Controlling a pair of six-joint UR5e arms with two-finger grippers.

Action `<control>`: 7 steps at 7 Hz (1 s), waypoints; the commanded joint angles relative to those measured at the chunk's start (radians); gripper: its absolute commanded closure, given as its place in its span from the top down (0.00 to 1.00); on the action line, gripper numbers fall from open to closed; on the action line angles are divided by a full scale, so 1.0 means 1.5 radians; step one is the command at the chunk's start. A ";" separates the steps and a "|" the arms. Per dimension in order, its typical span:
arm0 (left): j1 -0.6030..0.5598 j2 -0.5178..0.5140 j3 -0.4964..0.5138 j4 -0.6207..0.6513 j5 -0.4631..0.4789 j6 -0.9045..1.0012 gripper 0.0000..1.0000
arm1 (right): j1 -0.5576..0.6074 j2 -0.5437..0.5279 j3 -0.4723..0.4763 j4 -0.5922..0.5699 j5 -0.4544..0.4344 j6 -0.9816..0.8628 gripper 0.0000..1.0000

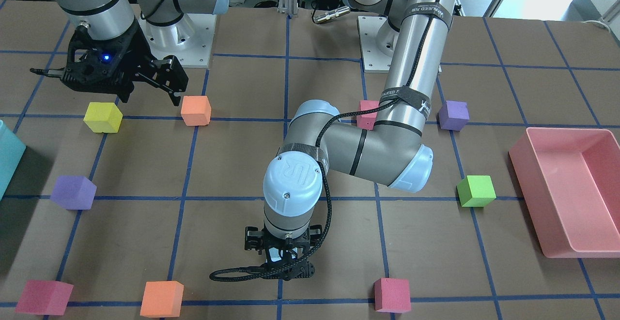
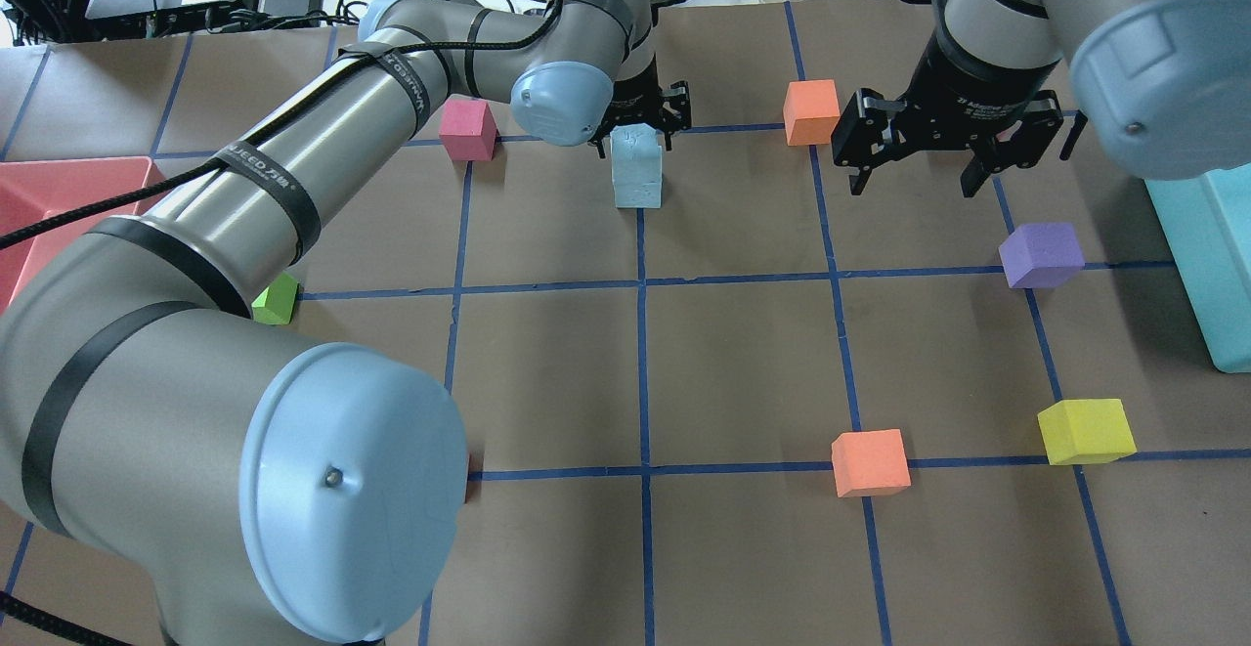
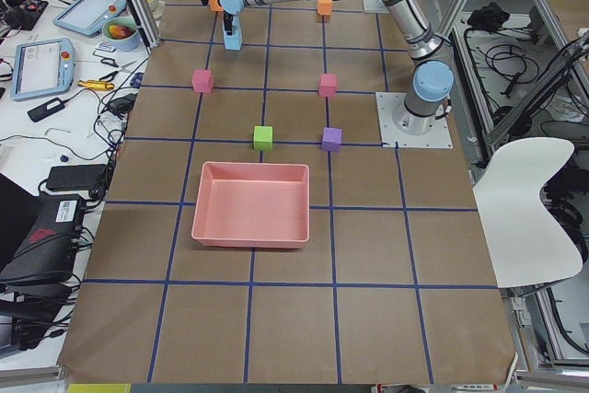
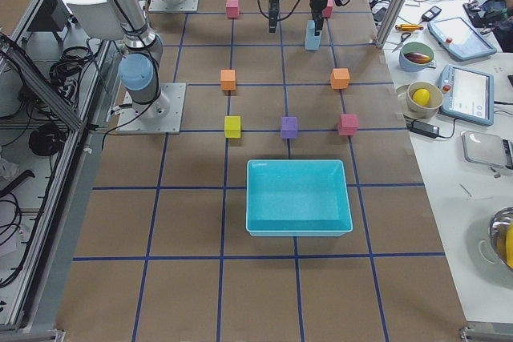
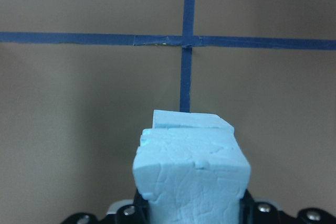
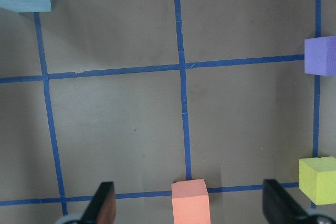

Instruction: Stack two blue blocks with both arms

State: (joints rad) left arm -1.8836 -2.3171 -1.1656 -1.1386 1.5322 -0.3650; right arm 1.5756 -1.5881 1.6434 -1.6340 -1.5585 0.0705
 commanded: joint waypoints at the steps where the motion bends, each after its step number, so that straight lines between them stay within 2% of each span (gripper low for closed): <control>1: 0.000 0.022 0.002 -0.007 -0.003 -0.016 1.00 | 0.000 -0.001 0.000 -0.001 -0.001 -0.001 1.00; 2: 0.007 0.042 0.005 -0.024 -0.002 -0.012 1.00 | 0.000 -0.001 -0.001 -0.001 -0.001 -0.001 1.00; 3: 0.025 0.070 0.010 -0.089 0.002 0.012 1.00 | 0.000 -0.002 -0.001 -0.001 -0.001 0.000 1.00; 5: 0.098 0.164 -0.005 -0.262 0.016 0.203 1.00 | 0.000 -0.003 -0.001 0.000 -0.001 0.000 1.00; 6: 0.154 0.215 -0.029 -0.333 0.038 0.284 1.00 | 0.000 -0.005 -0.001 -0.001 -0.001 -0.001 1.00; 7: 0.199 0.273 -0.073 -0.346 0.044 0.307 1.00 | 0.000 -0.006 -0.001 -0.001 -0.001 -0.002 1.00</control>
State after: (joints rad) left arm -1.6721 -2.0102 -1.2124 -1.5877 1.5792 0.0075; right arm 1.5754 -1.5946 1.6414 -1.6348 -1.5601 0.0691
